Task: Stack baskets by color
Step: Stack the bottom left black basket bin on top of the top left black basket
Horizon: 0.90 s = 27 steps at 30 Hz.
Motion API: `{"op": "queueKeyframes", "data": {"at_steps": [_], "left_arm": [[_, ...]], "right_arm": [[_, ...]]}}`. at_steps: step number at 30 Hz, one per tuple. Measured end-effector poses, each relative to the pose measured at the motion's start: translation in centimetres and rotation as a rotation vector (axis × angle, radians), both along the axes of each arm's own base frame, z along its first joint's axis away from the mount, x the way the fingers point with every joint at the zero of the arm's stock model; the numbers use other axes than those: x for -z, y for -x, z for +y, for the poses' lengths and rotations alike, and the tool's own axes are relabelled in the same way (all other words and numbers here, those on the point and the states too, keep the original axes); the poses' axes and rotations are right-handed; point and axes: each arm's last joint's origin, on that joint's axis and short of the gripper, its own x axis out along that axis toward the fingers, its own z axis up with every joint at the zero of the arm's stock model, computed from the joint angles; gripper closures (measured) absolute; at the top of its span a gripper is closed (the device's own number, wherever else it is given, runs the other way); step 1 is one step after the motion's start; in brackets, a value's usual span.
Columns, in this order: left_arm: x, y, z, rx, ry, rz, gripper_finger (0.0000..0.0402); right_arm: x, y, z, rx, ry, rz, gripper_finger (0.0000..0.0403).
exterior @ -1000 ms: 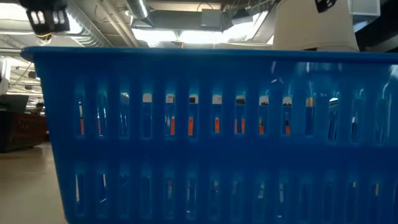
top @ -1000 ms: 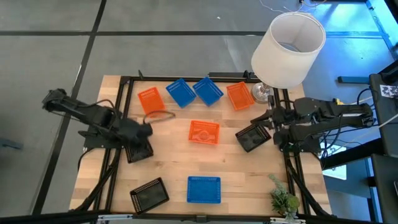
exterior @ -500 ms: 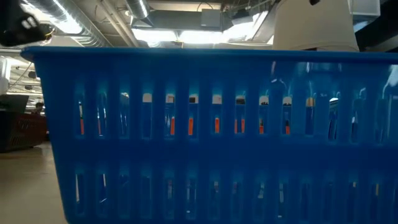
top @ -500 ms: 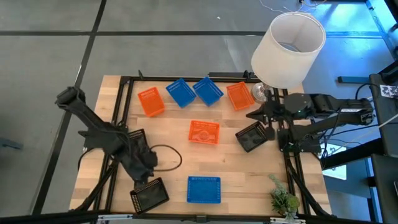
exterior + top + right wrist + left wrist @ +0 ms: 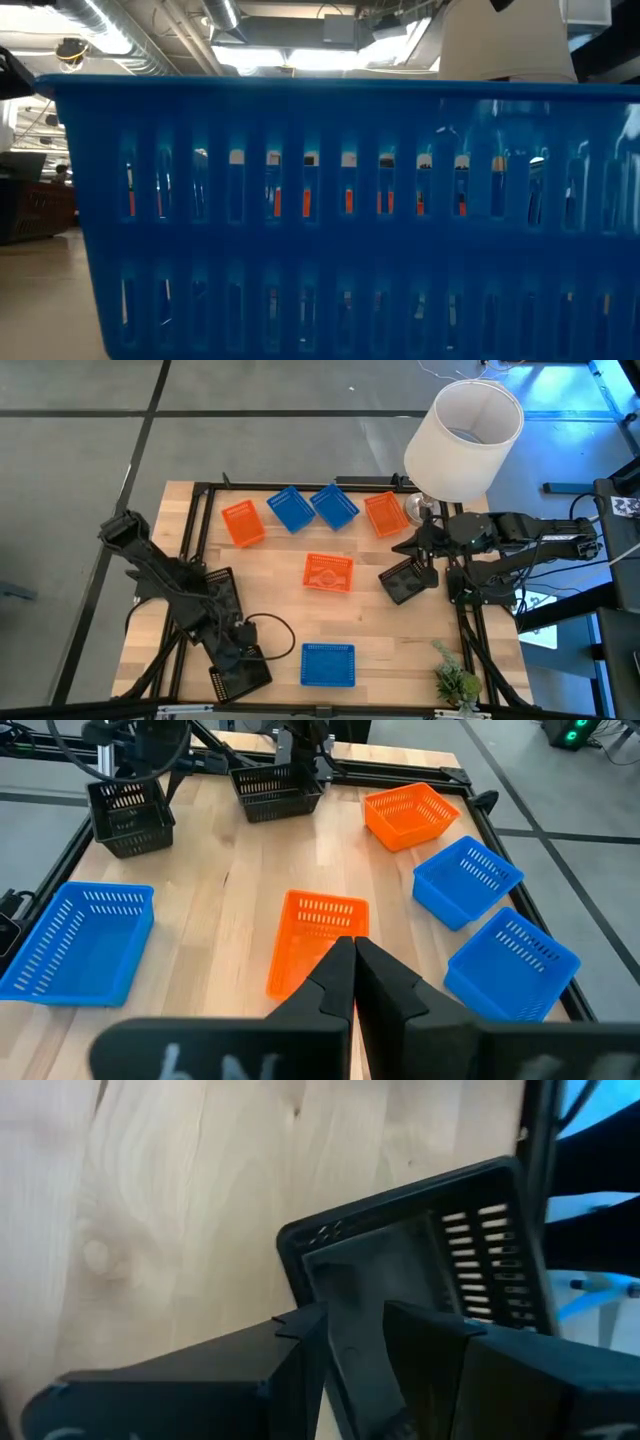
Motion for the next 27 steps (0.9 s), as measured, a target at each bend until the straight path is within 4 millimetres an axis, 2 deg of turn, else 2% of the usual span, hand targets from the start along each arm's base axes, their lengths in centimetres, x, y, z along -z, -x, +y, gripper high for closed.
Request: {"op": "queueKeyframes", "data": {"at_steps": [6,15,21,27], "left_arm": [[0.38,-0.11,-0.1,-0.003,-0.012,0.008,0.031],[-0.42,-0.43,-0.41,-0.007,0.008,-0.008,0.031],[0.05,0.17,0.22,-0.092,-0.026,0.084,0.031],[-0.02,0.06,0.14,-0.12,-0.006,0.075,0.031]], "right_arm": [[-0.01,0.0,0.02,-0.005,-0.003,-0.001,0.0391],[-0.02,0.0,0.02,-0.005,-0.004,-0.001,0.0391],[-0.02,0.0,0.02,-0.004,-0.004,-0.001,0.0391],[-0.01,0.0,0.02,-0.005,-0.004,-0.001,0.0391]]}}
